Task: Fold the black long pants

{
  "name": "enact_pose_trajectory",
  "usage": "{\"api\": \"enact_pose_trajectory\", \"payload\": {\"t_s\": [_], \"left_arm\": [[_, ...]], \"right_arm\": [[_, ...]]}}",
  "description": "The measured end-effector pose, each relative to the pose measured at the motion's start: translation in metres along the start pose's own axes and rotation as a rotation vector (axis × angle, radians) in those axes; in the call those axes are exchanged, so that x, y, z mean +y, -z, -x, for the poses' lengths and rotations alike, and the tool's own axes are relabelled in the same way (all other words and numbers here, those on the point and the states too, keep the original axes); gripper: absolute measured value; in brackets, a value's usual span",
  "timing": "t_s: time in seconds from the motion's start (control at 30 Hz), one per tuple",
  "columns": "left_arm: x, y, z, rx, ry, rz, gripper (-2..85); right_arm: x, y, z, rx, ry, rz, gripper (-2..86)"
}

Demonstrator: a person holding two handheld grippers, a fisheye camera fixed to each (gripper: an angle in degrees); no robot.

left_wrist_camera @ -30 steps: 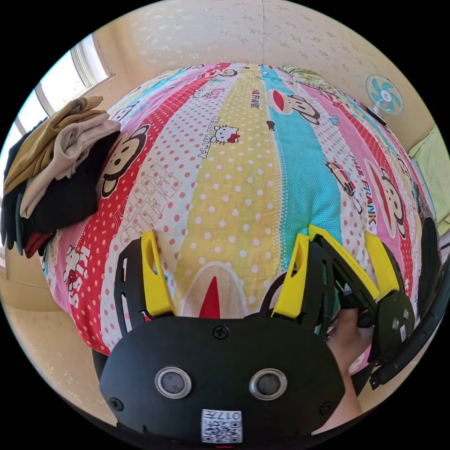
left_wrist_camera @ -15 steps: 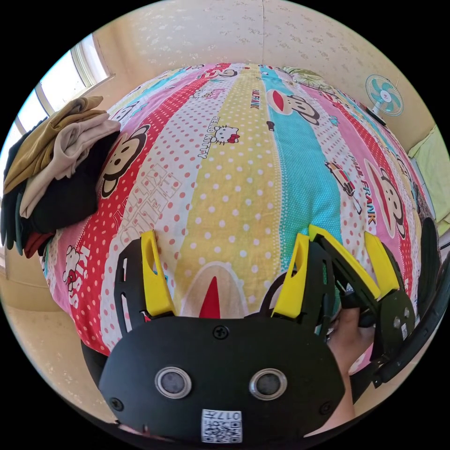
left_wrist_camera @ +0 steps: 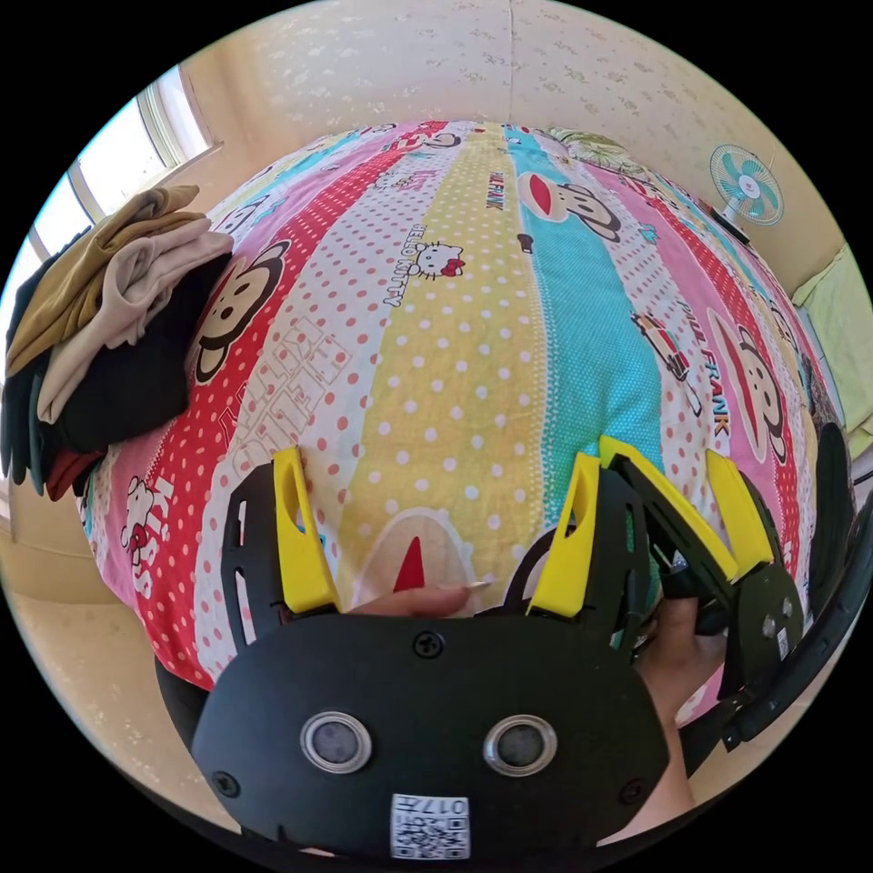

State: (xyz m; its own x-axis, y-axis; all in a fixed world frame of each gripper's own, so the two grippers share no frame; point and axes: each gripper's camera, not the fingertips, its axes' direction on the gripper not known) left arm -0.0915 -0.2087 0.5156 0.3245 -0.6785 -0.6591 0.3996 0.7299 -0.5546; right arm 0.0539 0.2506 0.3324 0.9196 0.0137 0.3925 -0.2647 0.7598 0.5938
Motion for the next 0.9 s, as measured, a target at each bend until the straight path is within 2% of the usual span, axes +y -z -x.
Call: {"api": "enact_pose_trajectory", "payload": {"t_s": [0.33,0.4,0.47,0.53,0.63,0.77,0.9], "left_arm": [[0.020,-0.002,0.007,0.005,0.018,0.027,35.8],[0.038,0.016,0.022,0.040,0.039,-0.053,25.7],[0.060,0.037,0.037,0.097,-0.006,-0.155,19.2],[0.079,0.053,0.051,0.068,-0.029,-0.164,21.1],[0.118,0.088,0.087,0.053,-0.060,-0.232,21.0],[0.176,0.142,0.180,0.046,0.038,-0.375,17.6],[0.212,0.158,0.292,0.137,0.143,-0.292,17.8]], "right_arm": [[0.013,0.004,0.002,0.014,0.014,-0.016,25.1],[0.015,0.006,-0.002,-0.004,0.007,-0.019,25.1],[0.018,0.008,-0.004,-0.003,0.007,-0.019,25.1],[0.019,0.009,-0.006,-0.004,0.007,-0.015,25.1],[0.017,0.011,-0.012,-0.023,-0.001,0.023,25.1],[0.010,0.015,-0.025,-0.069,-0.010,0.090,24.6],[-0.002,0.013,-0.030,-0.070,0.044,0.172,23.0]]}}
